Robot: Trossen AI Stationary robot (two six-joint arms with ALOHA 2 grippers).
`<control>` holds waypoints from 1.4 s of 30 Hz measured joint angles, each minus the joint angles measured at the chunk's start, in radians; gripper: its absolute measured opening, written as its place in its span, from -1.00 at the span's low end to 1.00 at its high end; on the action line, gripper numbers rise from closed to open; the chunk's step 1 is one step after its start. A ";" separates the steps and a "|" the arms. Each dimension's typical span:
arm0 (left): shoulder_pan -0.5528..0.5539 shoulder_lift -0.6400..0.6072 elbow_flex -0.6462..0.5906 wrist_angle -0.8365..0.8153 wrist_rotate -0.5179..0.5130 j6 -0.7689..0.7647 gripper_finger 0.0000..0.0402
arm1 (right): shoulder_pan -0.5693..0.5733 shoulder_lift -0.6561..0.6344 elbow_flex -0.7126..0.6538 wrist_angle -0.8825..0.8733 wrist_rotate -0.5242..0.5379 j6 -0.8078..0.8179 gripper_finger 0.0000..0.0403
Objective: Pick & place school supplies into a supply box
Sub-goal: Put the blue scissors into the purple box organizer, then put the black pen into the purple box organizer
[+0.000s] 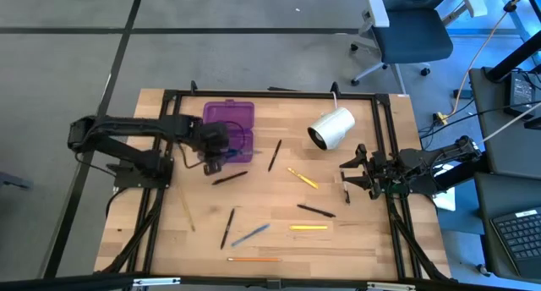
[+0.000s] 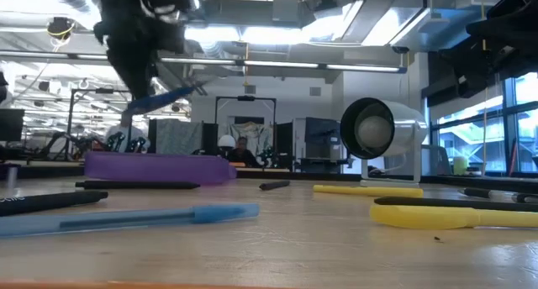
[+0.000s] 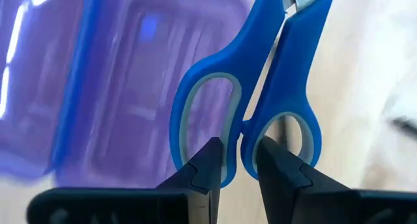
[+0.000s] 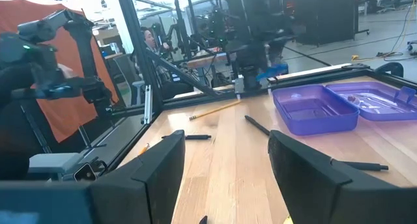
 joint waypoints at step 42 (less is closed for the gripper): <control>0.363 0.398 0.009 -0.093 0.044 0.194 -0.34 | 0.000 0.000 0.000 0.000 0.000 0.003 0.12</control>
